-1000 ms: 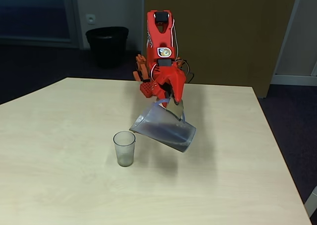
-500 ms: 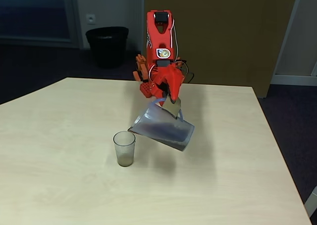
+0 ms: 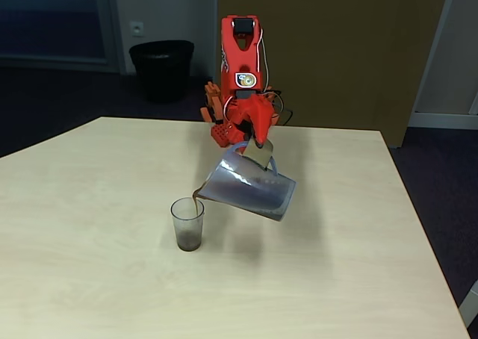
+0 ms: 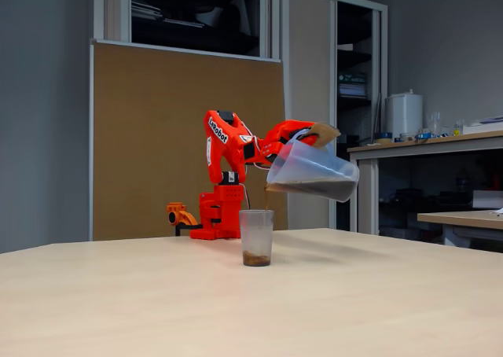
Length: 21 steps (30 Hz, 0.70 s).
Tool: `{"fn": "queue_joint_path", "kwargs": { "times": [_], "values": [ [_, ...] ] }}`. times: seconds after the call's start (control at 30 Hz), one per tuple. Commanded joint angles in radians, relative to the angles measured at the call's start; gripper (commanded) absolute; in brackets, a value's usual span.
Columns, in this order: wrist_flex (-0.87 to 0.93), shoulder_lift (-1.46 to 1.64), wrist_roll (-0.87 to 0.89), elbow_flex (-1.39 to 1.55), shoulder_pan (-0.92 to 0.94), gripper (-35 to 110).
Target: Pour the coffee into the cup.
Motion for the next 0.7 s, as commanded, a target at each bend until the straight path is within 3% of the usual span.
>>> {"fn": "queue_joint_path", "kwargs": {
  "times": [0.0, 0.67],
  "values": [
    [-0.041, 0.023, 0.025, 0.005, -0.008, 0],
    [-0.074, 0.017, 0.066, 0.012, -0.002, 0]
  ]
}}
